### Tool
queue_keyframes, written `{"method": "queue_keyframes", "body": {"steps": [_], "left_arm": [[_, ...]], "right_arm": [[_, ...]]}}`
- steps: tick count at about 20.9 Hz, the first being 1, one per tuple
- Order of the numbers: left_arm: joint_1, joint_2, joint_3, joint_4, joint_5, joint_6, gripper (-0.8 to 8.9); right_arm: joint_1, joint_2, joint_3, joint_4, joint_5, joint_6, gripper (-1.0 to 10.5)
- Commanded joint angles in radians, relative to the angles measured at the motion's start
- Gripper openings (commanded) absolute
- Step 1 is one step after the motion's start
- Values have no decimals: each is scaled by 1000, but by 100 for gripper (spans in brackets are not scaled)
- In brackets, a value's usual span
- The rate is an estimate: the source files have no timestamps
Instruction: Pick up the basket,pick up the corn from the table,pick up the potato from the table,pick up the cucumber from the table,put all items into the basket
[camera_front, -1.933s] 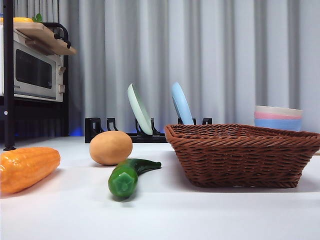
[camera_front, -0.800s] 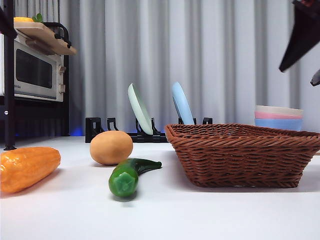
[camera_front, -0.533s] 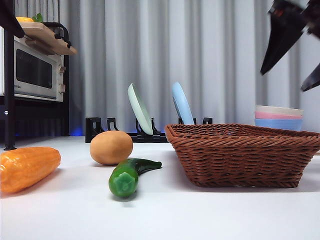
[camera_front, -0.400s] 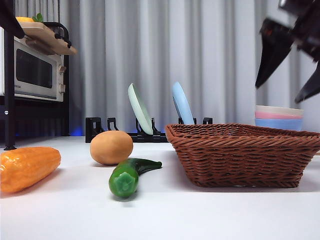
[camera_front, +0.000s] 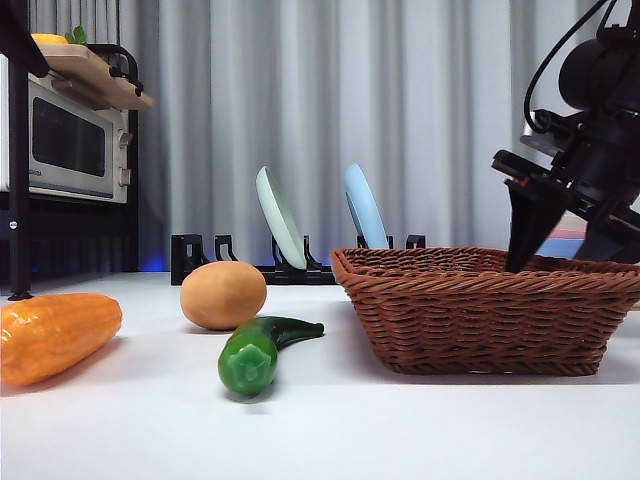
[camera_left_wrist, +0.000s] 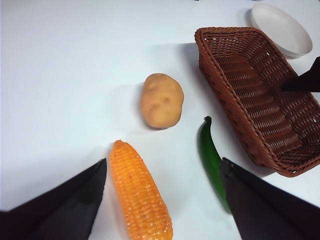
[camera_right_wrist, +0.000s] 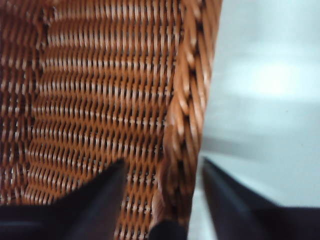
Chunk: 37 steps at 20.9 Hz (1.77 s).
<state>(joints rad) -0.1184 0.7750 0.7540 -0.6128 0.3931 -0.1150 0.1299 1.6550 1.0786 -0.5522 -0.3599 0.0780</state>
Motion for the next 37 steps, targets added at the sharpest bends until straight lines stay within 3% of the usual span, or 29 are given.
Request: {"method": "queue_keyframes", "body": {"steps": [1, 9, 11, 17, 19, 21, 25, 37], "left_arm": [[1, 0, 2, 5, 4, 11, 377], [-11, 119, 64, 22, 5, 16, 383], [-32, 208, 133, 25, 3, 48, 510], [-159, 546, 370, -4, -11, 84, 507], [-216, 647, 430, -6, -81, 99, 508], [-262, 734, 471, 3, -131, 117, 568], [-309, 883, 518, 26, -232, 129, 568], [-312, 1058, 519, 148, -233, 146, 566]], "right_arm": [[0, -1, 4, 13, -2, -7, -16], [-24, -156, 8, 11, -8, 50, -17], [-26, -223, 8, 11, -8, 56, -17], [-26, -393, 8, -10, -8, 64, -17], [-26, -426, 8, -20, -8, 64, -17], [-26, -446, 8, -28, -8, 64, -17], [-26, -452, 8, -39, -8, 64, -16], [-26, -452, 8, -40, -7, 63, -17]]}}
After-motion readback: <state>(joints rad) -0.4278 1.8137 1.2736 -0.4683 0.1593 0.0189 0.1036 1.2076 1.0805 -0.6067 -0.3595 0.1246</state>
